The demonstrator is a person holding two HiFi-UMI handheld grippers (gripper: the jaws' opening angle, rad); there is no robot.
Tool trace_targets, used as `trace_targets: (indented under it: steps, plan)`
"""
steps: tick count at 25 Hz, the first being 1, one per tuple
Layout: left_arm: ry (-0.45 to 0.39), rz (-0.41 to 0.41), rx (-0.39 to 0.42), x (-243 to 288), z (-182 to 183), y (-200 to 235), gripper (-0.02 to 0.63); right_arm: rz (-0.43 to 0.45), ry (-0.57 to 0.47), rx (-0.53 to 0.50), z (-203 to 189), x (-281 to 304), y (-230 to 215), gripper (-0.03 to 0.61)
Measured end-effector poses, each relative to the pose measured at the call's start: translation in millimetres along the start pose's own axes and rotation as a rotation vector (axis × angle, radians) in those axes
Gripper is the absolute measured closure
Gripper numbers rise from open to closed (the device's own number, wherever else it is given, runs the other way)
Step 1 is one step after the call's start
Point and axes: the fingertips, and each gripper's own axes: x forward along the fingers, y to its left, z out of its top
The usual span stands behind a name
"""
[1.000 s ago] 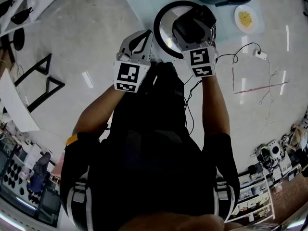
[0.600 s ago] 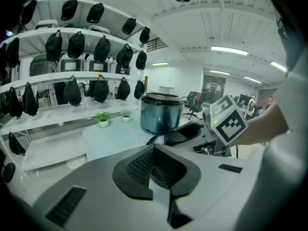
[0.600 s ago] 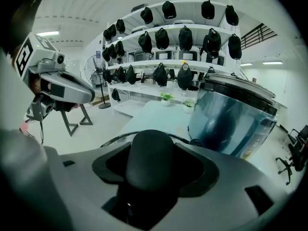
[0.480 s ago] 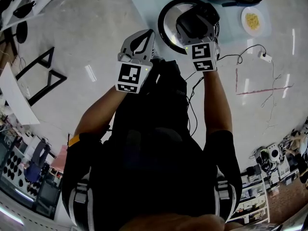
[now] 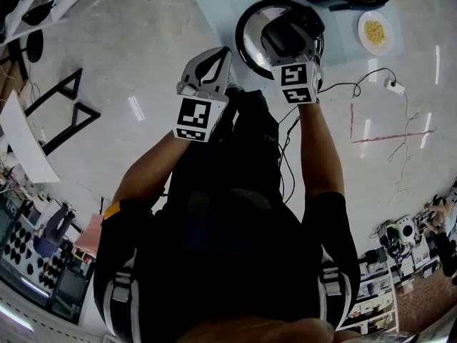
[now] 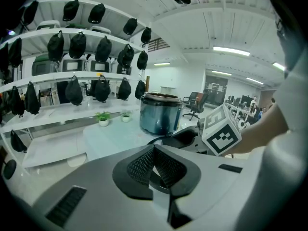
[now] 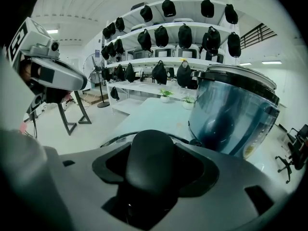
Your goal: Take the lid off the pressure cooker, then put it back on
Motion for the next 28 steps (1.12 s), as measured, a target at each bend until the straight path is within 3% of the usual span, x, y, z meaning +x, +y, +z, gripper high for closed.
trace_targets:
  steps: [14, 21, 28]
  plan:
    - [-0.033, -0.007, 0.025, -2.8, 22.9, -8.6, 0.606, -0.018, 0.030, -0.041, -7.4, 2.4, 1.7, 0.284]
    - [-0.081, -0.017, 0.044, -22.6, 59.2, -15.6, 0.606, -0.031, -0.045, -0.026, 36.1, -41.9, 2.9, 0.276]
    - [-0.124, -0.031, 0.059, -39.5, 90.2, -27.6, 0.606, -0.049, -0.141, 0.081, 66.5, -106.7, 10.3, 0.293]
